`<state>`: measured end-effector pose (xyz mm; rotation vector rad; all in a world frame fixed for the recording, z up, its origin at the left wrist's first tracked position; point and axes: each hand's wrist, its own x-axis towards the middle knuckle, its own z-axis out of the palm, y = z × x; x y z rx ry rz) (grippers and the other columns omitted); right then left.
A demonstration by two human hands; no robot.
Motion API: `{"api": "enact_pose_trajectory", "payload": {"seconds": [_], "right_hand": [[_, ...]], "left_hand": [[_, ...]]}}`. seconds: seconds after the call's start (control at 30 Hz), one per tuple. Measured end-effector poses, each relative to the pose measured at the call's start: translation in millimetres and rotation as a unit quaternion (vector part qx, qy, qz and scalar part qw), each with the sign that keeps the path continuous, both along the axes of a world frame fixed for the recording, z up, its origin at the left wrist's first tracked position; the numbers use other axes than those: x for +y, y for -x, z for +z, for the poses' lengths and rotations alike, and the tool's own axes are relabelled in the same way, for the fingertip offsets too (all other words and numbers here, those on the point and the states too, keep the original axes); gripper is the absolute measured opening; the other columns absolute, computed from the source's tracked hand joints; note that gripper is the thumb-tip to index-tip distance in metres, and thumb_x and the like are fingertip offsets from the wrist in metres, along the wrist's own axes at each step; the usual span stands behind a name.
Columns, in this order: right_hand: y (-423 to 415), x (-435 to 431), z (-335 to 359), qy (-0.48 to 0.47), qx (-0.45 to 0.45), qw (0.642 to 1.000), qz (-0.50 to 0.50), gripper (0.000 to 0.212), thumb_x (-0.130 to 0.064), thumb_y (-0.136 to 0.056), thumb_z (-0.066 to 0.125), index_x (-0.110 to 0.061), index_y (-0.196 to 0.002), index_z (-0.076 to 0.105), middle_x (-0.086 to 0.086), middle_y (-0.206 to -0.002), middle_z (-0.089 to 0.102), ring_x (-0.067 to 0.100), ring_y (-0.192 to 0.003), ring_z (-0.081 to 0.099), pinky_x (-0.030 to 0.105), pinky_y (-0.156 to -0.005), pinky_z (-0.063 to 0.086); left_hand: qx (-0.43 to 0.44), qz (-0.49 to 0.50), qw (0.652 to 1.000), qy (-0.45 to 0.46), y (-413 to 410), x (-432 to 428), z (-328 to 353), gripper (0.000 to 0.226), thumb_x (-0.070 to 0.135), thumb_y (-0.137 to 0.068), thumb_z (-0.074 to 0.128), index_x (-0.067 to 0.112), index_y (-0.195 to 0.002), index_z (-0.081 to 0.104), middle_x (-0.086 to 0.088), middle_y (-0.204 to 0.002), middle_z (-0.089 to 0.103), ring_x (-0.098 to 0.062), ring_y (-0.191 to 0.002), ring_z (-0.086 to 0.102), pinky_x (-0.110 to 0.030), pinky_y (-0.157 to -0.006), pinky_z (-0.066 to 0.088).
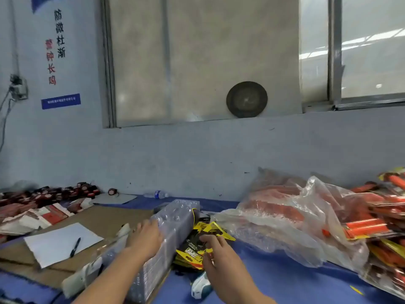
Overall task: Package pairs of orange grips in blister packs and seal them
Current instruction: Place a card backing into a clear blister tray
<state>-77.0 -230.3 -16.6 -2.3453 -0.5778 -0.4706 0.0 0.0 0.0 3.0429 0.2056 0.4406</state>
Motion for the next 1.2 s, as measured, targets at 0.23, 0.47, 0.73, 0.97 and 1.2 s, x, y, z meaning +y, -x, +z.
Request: {"api": "enact_pose_trajectory", "payload": {"seconds": [0.23,0.47,0.73,0.97,1.2], "right_hand": [[-99,38,25,0.021,-0.015,0.999,0.028,0.041,-0.025,-0.099,0.036,-0.027,-0.140,0.038,-0.001,-0.136,0.042,0.022,-0.118,0.049,0.035,-0.094,0.043],[-137,31,23,0.001,0.011,1.000,0.004,0.036,-0.033,-0.099,0.039,-0.031,-0.135,0.042,0.000,-0.130,0.043,0.020,-0.103,0.053,0.033,-0.084,0.043],[-123,48,17,0.010,0.075,0.997,0.002,0.041,-0.024,-0.097,0.041,-0.023,-0.137,0.045,0.007,-0.133,0.047,0.027,-0.114,0.053,0.034,-0.091,0.041],[-110,116,-12,-0.342,0.412,0.842,0.063,0.025,-0.026,-0.100,0.049,-0.004,-0.109,0.055,0.008,-0.087,0.060,0.018,-0.062,0.056,0.026,-0.056,0.049],[-104,147,-29,-0.450,0.484,0.743,0.106,0.025,-0.025,-0.099,0.055,-0.004,-0.112,0.063,0.006,-0.088,0.064,0.019,-0.067,0.064,0.028,-0.057,0.056]], "left_hand": [[0.093,-0.011,0.996,0.002,-50,40,-39,0.042,0.044,-0.102,0.032,0.024,-0.139,0.037,-0.002,-0.148,0.042,-0.024,-0.137,0.033,-0.039,-0.108,0.034],[-0.010,-0.041,0.995,0.088,-48,47,-46,0.047,0.038,-0.099,0.045,0.026,-0.144,0.035,-0.006,-0.127,0.062,-0.026,-0.117,0.056,-0.040,-0.095,0.047],[-0.047,-0.050,0.977,0.201,-46,49,-11,0.040,0.035,-0.097,0.055,0.018,-0.133,0.052,-0.009,-0.129,0.062,-0.027,-0.114,0.059,-0.039,-0.095,0.048],[-0.026,-0.062,0.972,0.223,-43,45,3,0.023,0.035,-0.098,0.056,0.022,-0.116,0.062,-0.005,-0.122,0.065,-0.021,-0.106,0.061,-0.041,-0.096,0.049],[-0.026,-0.071,0.973,0.220,-41,51,-2,0.012,0.039,-0.098,0.055,0.031,-0.106,0.059,-0.005,-0.122,0.065,-0.022,-0.105,0.061,-0.040,-0.094,0.050]]}}
